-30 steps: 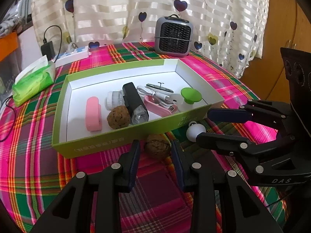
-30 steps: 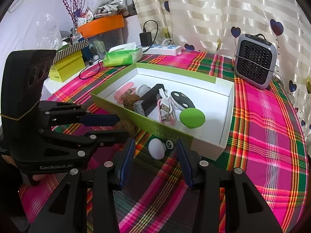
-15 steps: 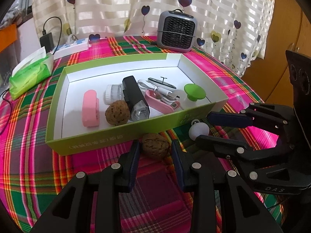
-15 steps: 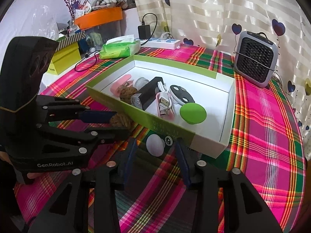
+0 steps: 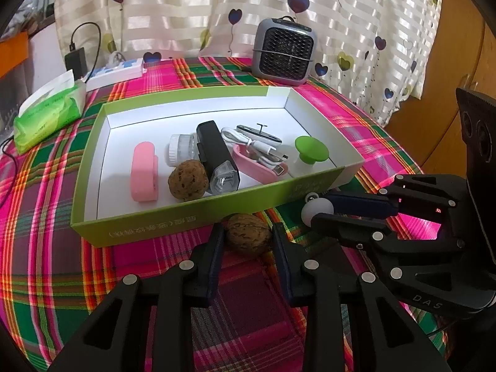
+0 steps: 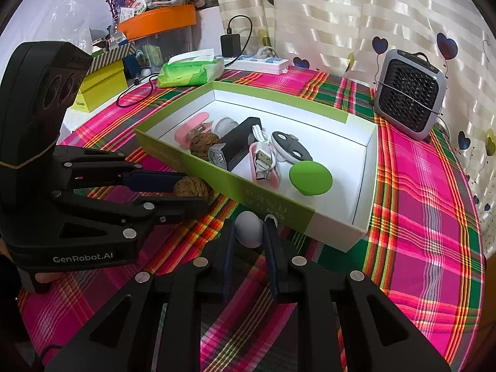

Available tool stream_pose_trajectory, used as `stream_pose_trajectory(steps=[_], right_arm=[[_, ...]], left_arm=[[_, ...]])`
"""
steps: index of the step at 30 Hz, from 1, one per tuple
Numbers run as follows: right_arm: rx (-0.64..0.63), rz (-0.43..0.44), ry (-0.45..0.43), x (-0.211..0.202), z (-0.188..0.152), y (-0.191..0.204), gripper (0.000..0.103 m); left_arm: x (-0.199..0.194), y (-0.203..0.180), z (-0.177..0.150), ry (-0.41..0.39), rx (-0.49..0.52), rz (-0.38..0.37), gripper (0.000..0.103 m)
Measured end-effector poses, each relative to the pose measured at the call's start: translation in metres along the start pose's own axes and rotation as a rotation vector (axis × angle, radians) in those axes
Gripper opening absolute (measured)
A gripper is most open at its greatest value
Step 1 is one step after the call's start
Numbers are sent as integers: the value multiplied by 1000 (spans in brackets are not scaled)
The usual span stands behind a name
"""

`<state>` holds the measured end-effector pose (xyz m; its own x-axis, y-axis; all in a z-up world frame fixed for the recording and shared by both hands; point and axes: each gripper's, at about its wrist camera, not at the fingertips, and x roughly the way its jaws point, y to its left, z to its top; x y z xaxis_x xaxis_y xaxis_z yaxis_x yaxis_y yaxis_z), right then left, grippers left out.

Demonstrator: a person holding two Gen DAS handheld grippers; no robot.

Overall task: Organize objects
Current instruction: 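Close left gripper on walnut while right gripper closes on white ball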

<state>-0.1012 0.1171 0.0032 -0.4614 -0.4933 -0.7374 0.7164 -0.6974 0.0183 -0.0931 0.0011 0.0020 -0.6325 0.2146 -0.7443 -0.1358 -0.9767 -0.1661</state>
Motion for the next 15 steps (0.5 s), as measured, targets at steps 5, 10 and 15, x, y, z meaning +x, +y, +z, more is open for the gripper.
stream_pose_trajectory(steps=[5,10,15], right_arm=[[-10,-1,-10,-2,0,2,19],[-15,2,-20,-4,-1,2,19],[-24,7,-24,-5,-2,4,19]], left_arm=[[-2,1,0,-12,-1,-1,29],[-5,0,-2,-19,4,-6,29],[-6,-1,-3,-23,11,-7,29]])
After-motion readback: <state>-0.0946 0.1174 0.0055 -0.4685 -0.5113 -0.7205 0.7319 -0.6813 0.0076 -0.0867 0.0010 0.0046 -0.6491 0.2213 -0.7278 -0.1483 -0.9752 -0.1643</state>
